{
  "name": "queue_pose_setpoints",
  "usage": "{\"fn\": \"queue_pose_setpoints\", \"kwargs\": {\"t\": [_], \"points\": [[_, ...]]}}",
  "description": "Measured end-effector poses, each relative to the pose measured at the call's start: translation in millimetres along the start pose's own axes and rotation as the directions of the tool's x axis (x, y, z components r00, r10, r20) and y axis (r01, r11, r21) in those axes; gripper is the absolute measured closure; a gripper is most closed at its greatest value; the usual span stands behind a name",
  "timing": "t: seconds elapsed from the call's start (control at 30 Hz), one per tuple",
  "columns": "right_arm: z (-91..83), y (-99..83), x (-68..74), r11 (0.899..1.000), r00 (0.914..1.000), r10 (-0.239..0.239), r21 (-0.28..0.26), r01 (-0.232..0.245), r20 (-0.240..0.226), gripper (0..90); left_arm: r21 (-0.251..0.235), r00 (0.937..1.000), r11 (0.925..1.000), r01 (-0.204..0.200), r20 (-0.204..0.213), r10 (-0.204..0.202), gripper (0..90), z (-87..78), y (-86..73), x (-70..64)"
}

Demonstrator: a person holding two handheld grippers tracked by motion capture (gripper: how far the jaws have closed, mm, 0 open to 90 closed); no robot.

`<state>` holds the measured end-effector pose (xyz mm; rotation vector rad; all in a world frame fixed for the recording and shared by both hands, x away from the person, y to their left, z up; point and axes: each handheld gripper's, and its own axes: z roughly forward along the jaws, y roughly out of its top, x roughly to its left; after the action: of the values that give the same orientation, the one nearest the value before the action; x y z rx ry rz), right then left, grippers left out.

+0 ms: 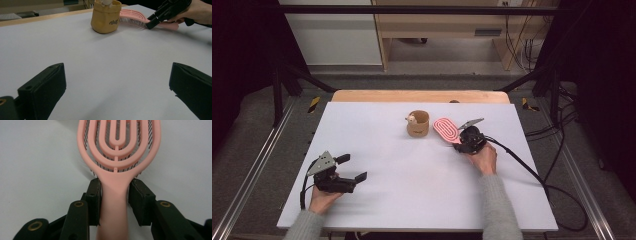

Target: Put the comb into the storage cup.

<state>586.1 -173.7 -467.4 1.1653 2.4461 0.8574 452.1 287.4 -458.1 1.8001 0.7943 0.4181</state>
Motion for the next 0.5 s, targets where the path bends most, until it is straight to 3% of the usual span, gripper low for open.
{"fn": "queue_pose_setpoints", "kwargs": {"t": [0.5], "points": [[-2.1, 0.6, -0.6, 0.999, 0.9993, 0.035, 0.023, -0.035, -0.008, 68.2, 0.0, 1.0, 1.0, 0.0, 0.0, 0.0, 0.9, -0.1, 0.0, 0.0]]}}
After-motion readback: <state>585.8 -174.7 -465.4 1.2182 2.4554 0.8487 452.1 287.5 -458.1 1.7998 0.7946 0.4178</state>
